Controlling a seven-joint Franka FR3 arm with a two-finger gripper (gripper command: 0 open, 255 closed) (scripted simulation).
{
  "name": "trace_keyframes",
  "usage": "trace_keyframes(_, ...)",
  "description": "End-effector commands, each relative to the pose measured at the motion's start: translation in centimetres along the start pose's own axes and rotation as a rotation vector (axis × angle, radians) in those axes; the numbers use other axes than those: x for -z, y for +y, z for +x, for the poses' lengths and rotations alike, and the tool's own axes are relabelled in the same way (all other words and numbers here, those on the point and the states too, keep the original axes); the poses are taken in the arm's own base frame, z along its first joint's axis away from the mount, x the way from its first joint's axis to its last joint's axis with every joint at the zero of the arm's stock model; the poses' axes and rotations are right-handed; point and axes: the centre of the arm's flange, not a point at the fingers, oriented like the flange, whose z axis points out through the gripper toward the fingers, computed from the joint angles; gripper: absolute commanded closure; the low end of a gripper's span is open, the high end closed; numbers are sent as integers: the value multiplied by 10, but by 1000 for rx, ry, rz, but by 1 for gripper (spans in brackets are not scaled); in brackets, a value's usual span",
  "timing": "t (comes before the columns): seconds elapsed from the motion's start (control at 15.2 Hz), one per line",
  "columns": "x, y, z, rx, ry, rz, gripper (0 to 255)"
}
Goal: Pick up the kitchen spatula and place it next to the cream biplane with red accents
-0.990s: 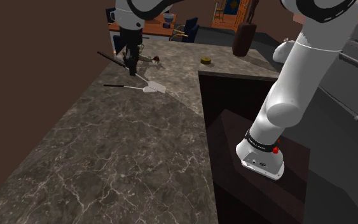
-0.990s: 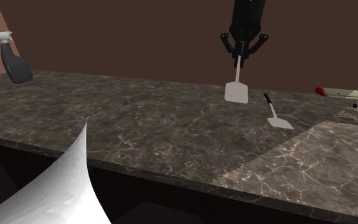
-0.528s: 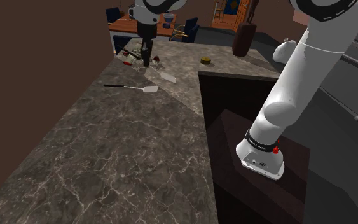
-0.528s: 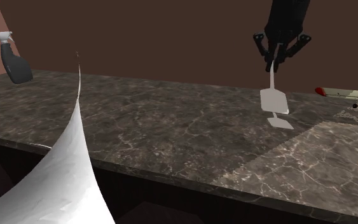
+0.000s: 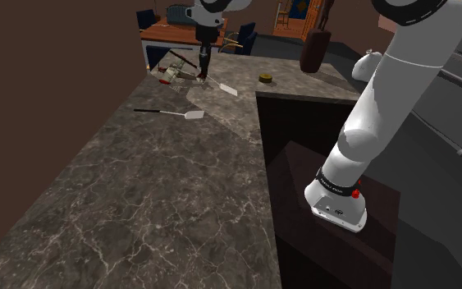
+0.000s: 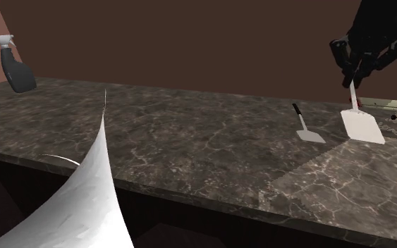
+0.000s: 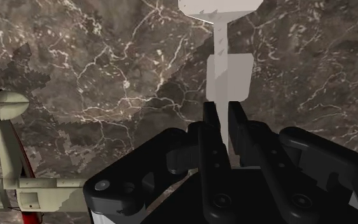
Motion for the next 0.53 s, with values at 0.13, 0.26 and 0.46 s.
trace_keyframes(0.13,-16,9,-7,1,0,0,255)
trace_keyframes(0.26,-27,9,-8,1,0,0,255)
trace_keyframes(0.46,-42,9,-9,1,0,0,255)
